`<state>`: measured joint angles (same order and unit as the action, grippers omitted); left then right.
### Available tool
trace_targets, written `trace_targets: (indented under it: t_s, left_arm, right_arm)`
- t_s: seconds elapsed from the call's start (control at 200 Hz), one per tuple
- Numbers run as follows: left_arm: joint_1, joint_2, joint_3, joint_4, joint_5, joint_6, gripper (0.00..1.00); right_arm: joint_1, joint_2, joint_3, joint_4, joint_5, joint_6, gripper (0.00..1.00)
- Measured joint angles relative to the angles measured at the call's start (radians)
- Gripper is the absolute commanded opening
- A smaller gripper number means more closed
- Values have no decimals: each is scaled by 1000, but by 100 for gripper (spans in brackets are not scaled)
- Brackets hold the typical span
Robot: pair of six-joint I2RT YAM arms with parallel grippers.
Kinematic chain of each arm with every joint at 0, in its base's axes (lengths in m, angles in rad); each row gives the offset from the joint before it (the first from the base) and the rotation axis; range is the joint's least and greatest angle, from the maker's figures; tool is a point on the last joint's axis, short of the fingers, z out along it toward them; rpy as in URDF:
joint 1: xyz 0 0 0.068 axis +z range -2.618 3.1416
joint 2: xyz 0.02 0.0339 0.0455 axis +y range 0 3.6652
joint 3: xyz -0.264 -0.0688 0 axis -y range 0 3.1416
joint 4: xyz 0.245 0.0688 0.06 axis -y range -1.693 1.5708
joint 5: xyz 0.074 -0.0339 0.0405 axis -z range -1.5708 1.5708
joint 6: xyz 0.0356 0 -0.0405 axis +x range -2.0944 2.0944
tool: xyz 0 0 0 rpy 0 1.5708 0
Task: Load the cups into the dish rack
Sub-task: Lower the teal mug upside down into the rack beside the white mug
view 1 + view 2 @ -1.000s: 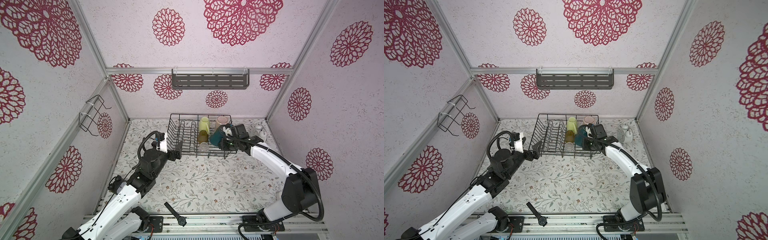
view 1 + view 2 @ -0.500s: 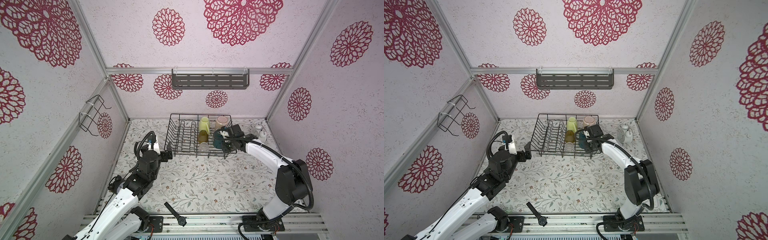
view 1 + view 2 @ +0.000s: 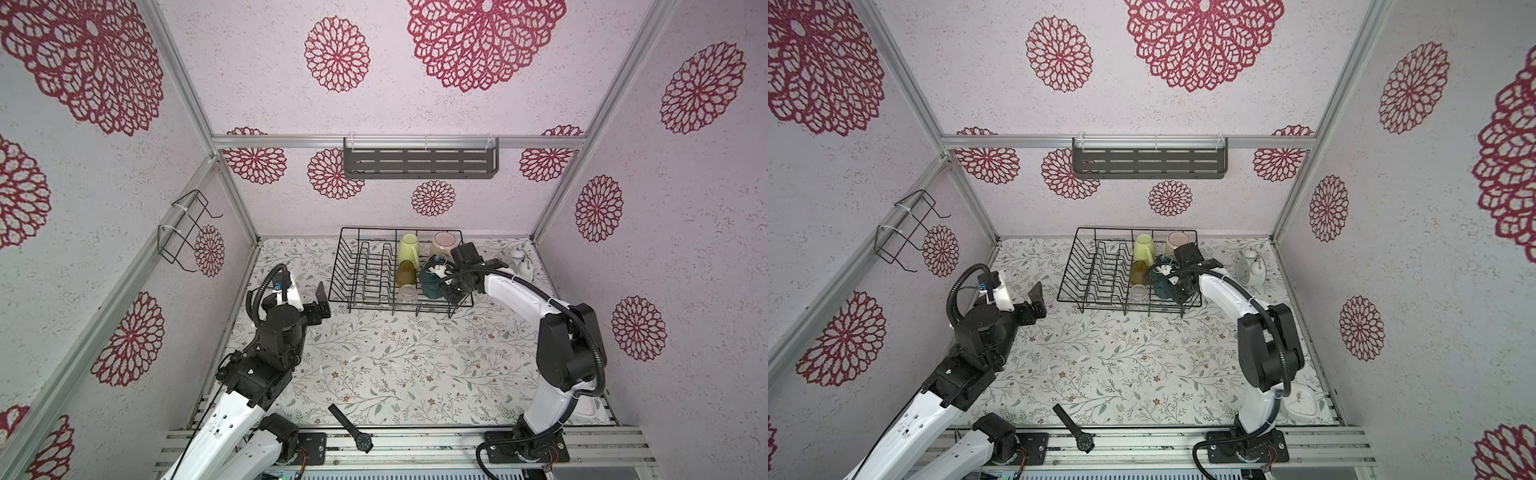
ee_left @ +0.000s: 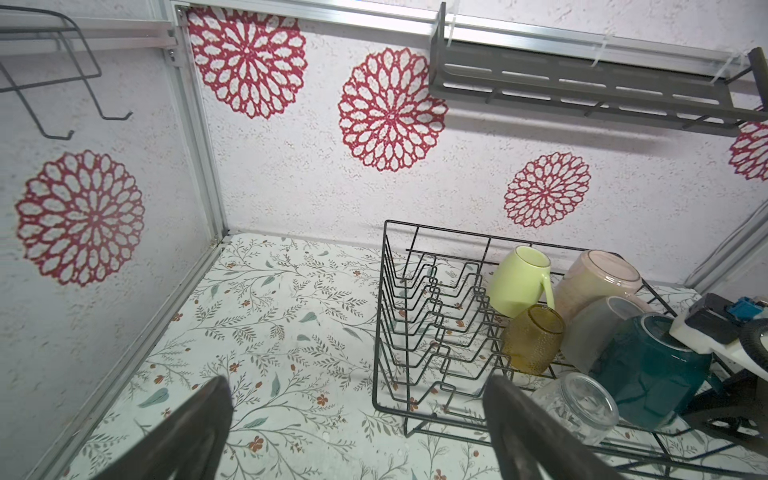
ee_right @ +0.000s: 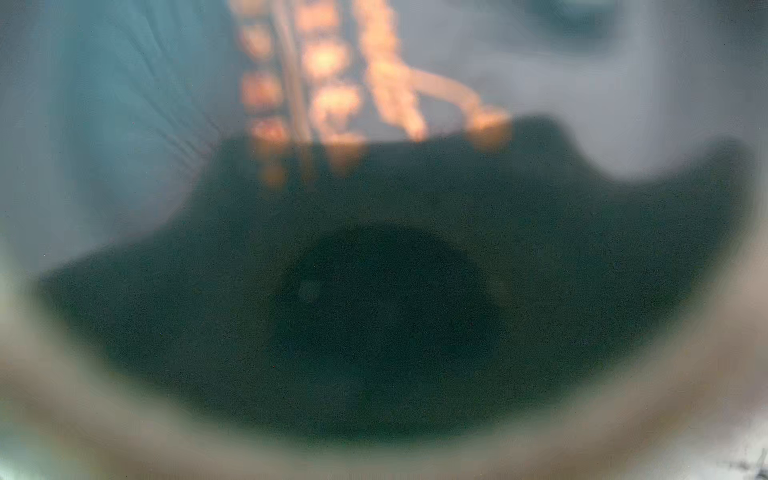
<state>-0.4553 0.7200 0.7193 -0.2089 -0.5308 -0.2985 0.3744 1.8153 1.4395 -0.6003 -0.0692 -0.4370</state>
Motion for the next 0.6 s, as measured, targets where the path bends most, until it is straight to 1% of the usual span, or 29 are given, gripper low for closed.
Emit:
trace_targets:
  t_s: [0.08,0.295,0.42,0.6]
  left_arm:
    - [11,0,-2,-6,1,-6,97]
    - [27,21,-8,-5,19,-14,97]
    - [29,51,-8,0,30,-19,97]
    - [31,70,-8,11,47,-28,97]
  right_arm:
    - [-16,26,22,-23,-21,-56,0]
    - [-29,53,24,-82,-17,-172,0]
    - [-29,53,24,-78,-10,-221,0]
    - [-34,55,23,-66,-8,-266,3]
